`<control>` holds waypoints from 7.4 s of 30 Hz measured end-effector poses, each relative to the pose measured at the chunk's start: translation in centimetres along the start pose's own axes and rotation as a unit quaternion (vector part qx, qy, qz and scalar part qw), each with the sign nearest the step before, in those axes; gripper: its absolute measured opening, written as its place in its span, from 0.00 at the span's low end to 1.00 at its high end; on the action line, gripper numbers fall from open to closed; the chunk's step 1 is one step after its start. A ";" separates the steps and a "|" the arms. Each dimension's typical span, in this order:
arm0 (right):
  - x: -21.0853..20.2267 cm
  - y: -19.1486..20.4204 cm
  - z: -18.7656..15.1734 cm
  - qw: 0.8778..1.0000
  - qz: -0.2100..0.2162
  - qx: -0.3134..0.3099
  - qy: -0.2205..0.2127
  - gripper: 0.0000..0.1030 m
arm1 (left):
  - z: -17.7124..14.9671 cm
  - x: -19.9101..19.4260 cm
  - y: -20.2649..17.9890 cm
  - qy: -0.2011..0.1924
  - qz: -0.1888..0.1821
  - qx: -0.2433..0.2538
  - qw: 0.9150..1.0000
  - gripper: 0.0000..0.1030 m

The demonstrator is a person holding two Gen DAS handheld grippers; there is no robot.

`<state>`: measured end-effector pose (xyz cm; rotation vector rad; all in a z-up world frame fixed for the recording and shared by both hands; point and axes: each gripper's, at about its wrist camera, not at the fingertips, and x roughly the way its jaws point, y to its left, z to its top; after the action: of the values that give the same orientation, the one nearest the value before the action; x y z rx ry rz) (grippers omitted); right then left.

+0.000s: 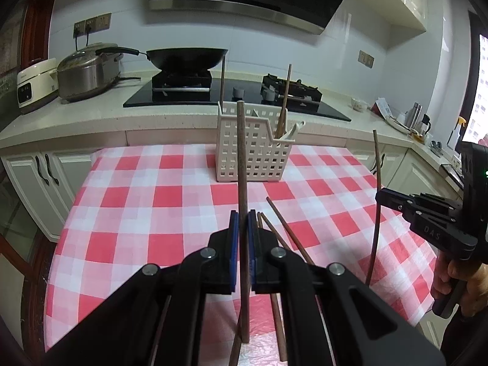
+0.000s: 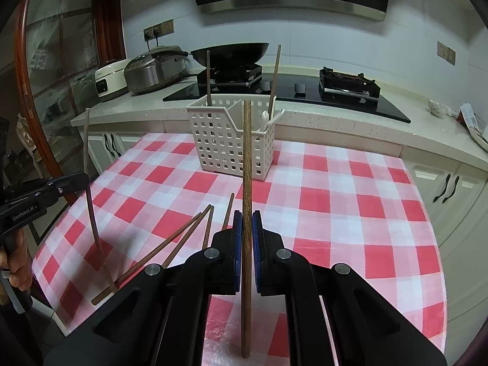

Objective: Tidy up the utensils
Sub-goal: 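Lift both held chopsticks upright toward the basket with both grippers, then lower both chopsticks down into the white basket with both grippers, then open both grippers to release the chopsticks into the basket, then move both grippers to the remaining chopsticks and close the left gripper on one, then close the right gripper on another chopstick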

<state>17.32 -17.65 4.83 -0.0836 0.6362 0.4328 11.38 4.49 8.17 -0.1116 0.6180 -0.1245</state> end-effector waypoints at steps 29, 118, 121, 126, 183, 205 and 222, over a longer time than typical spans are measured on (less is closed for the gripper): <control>0.5 -0.9 7.1 1.000 0.018 0.009 -0.024 0.08 | 8.7 0.5 -0.9 -0.025 -0.020 0.035 0.999 0.05; 18.2 -2.3 21.9 0.999 0.009 0.006 0.049 0.08 | 22.1 21.6 -0.4 0.053 0.030 0.062 0.996 0.06; 18.4 -2.0 21.9 0.999 0.013 0.001 0.049 0.08 | 22.1 21.4 -0.4 0.049 0.029 0.063 0.996 0.07; 18.6 -1.6 22.1 0.999 0.015 -0.005 0.048 0.08 | 22.1 20.4 -0.6 0.041 0.023 0.066 0.997 0.13; 9.0 -1.8 -6.2 0.991 0.027 0.051 0.124 0.57 | -5.3 12.6 -2.7 0.152 -0.048 0.030 0.987 0.24; 10.1 -1.7 -5.6 0.990 0.028 0.044 0.132 0.63 | -5.0 16.6 -4.0 0.183 -0.007 0.048 0.982 0.06; 11.6 0.8 -4.2 0.991 0.022 0.017 0.133 0.63 | -4.0 11.5 -1.2 0.140 -0.039 -0.021 0.989 0.06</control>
<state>22.99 -13.57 -5.43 -0.0960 0.9084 0.4573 18.20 1.34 -1.47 -0.1605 0.8976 -0.2057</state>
